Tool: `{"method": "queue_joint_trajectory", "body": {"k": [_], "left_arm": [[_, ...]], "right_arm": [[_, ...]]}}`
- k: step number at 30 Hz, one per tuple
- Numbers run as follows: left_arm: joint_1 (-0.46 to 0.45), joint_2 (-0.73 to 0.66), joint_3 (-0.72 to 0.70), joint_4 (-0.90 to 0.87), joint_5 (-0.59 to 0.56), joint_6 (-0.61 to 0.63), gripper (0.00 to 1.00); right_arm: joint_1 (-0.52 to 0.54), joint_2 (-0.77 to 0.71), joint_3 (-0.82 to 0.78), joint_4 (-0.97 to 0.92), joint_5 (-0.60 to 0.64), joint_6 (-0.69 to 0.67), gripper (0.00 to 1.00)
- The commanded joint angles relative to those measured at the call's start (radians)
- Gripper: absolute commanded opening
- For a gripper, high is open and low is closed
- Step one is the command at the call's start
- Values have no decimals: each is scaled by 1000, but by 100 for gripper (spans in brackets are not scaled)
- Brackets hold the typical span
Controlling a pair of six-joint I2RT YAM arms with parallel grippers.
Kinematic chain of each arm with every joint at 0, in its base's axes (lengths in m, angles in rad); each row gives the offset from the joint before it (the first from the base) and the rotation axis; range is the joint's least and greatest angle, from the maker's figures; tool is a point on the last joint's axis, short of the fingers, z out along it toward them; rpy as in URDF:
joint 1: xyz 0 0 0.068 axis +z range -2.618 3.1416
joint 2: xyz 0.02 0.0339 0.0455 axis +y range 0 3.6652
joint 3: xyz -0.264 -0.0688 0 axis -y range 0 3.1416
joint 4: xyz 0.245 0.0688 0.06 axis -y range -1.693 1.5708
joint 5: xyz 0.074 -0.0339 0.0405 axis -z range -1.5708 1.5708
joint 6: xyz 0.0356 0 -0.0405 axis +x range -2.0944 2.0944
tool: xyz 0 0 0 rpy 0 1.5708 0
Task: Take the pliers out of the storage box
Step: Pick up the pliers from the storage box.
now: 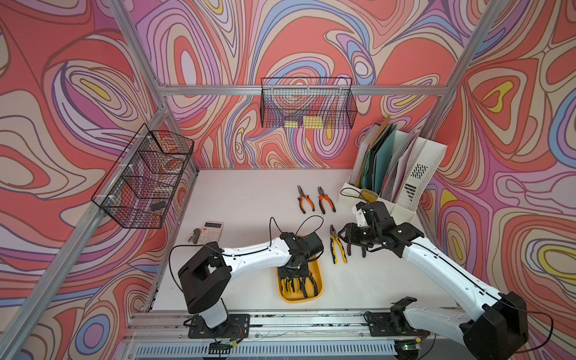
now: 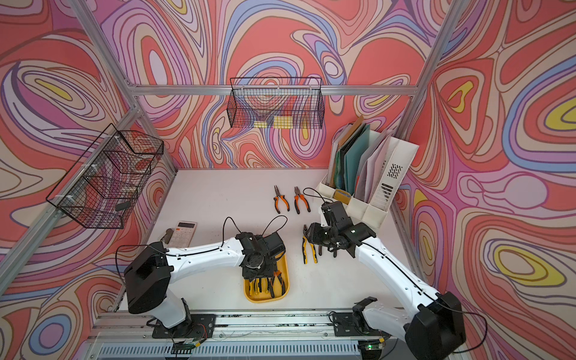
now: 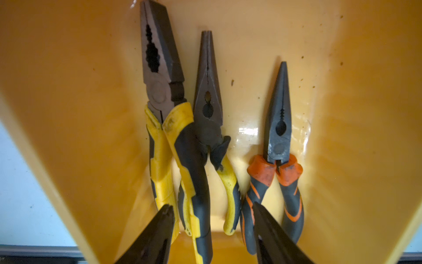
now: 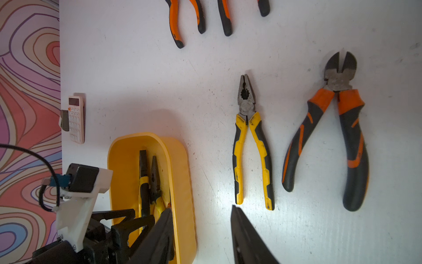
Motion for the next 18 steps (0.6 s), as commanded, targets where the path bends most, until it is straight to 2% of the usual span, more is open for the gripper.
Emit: {"method": "queue_joint_trajectory", "body": {"k": [1,9,18], "left_arm": [[-8,-15,-38,7,-8,-23,57],[-8,13,-92,127,19,-49,52],[-7,-7,-93,120,-13,-63,32]], "right_arm": [[4,-16,-21,21,-6,11,45],[5,-39,-42,13,-1,20,43],[4,-55,-39,-7,12,19,42]]}}
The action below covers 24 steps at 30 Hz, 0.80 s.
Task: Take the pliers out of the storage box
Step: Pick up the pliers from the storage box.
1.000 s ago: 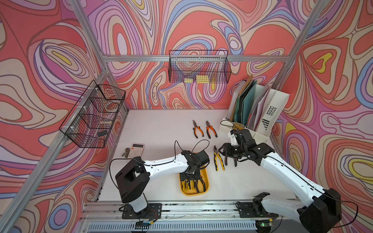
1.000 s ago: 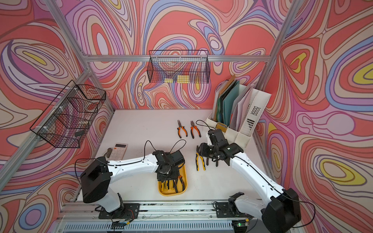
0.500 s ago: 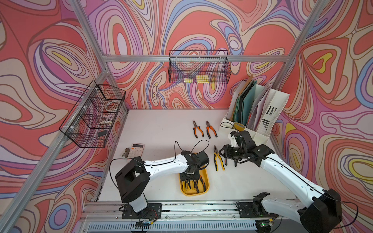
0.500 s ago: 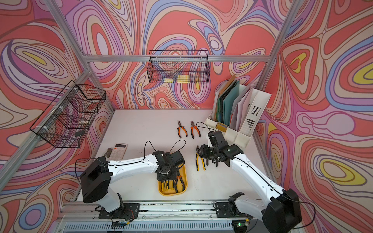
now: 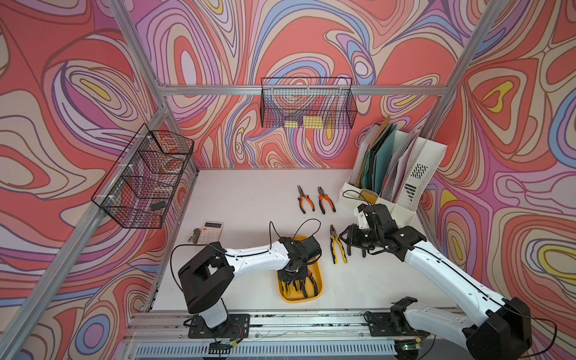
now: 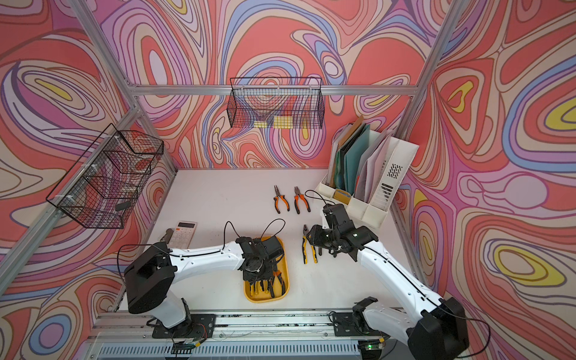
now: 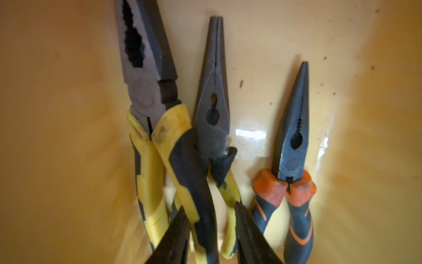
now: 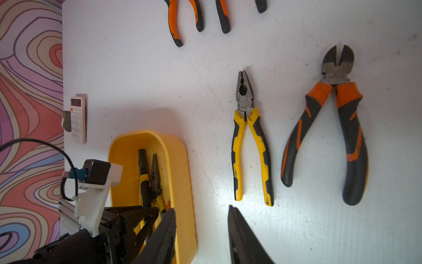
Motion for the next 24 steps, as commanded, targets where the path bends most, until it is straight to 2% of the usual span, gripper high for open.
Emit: {"method": "queue_joint_trajectory", "body": {"k": [1,9,14,16,18,24], "left_arm": [[-6,-5,-8,3,-20,-14,31],[-6,7,-12,5,-20,-14,20],[-6,25,-23,17,-11,-19,18],[-6,25,-28,28,-11,-18,11],[-6,16,-25,21,-16,-19,0],[-17,-59,48,-97,-97,9,0]], "right_arm": [[4,-14,-9,-13,11,4,41],[3,-27,-5,-26,11,8,41],[4,-38,-14,-32,11,9,41],[4,-45,-20,-32,11,11,40],[3,-51,-22,-36,12,14,40],[4,-71,-5,-63,27,13,40]]}}
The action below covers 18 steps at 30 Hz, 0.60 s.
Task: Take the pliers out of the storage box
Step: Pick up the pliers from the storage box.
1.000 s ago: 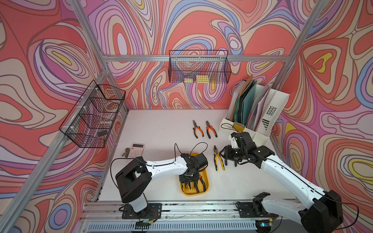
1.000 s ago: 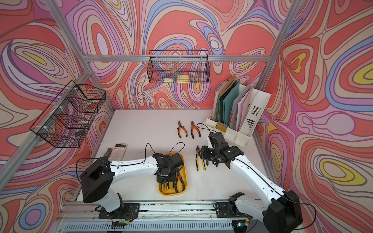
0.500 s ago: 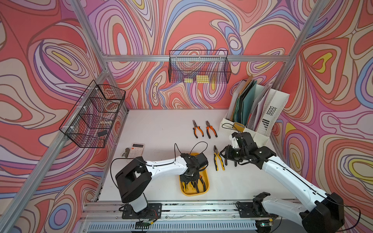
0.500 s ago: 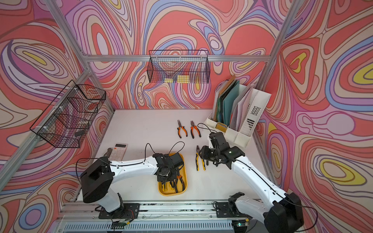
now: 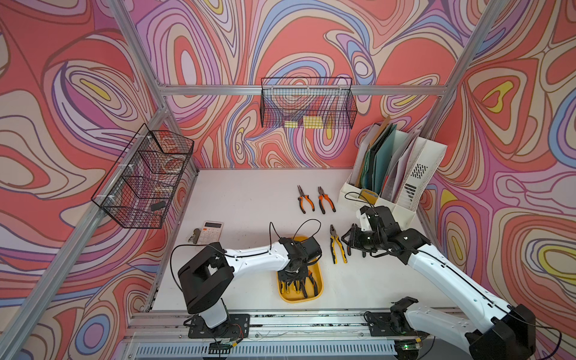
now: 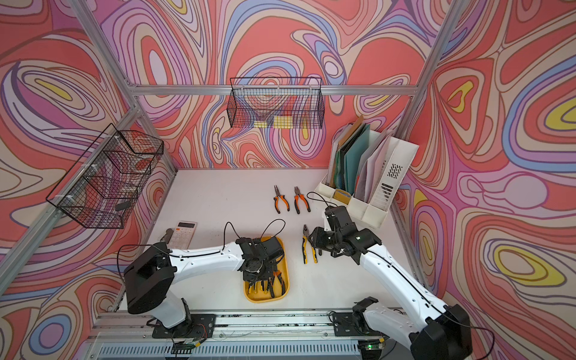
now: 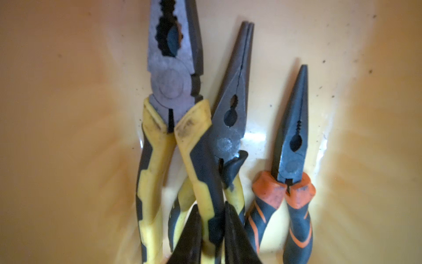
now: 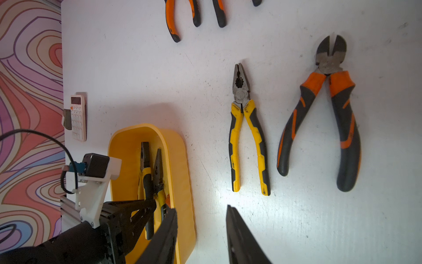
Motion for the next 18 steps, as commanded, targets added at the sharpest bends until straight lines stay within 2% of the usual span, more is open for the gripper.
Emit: {"method": "queue_joint_trajectory", "body": {"k": [1,7,11,14,18], "left_arm": [[-11,-65,73,-130,-95,22,0],[-12,-159,209,-278,-174,62,0],[-2,-161,364,-395,-240,138,0],[52,-125,496,-454,-238,247,0],[187,-47,665,-478,-199,439,0]], "right_arm": [[5,-22,12,-29,28,1,40],[3,-27,38,-44,49,-2,39],[3,-23,67,-51,64,-2,37],[4,-27,85,-56,80,-4,37],[4,-41,102,-69,110,-12,37]]}}
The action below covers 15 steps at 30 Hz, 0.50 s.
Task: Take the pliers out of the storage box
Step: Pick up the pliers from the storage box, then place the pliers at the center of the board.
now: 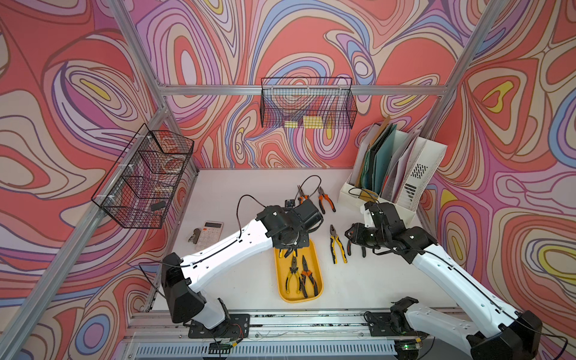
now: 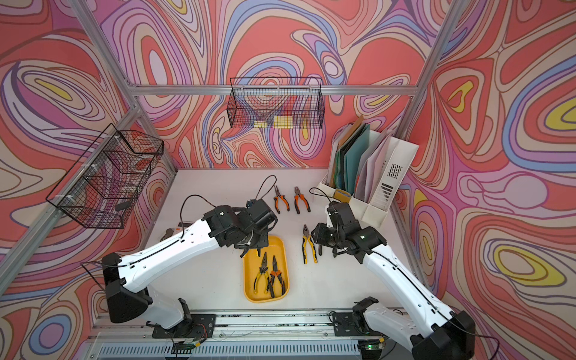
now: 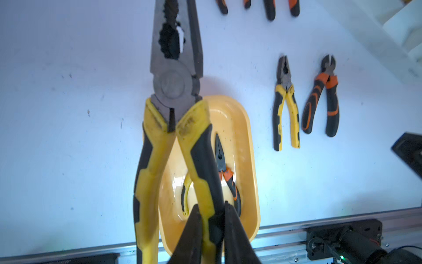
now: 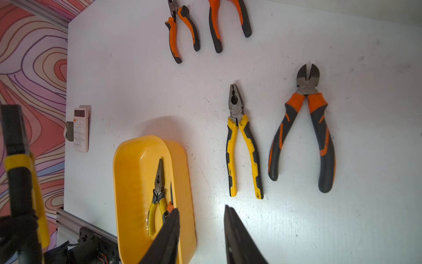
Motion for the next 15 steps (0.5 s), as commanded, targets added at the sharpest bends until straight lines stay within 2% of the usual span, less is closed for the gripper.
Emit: {"method": "queue_joint_trajectory", "body": {"k": [1,7,10,15], "left_arm": [[113,82,133,-87,-29,222,0],[289,372,487,-195,-17,403,0],[335,543,652,-240,-14,440,0],[399,779,841,-245,40,445,0]], "right_arm": [[3,-27,26,-26,47,-15,38],[3,-60,30,-49,94,-45,40],[5,-83,25,-41,118,-61,41],[3,-116,-6,6,119,-79,41]]}}
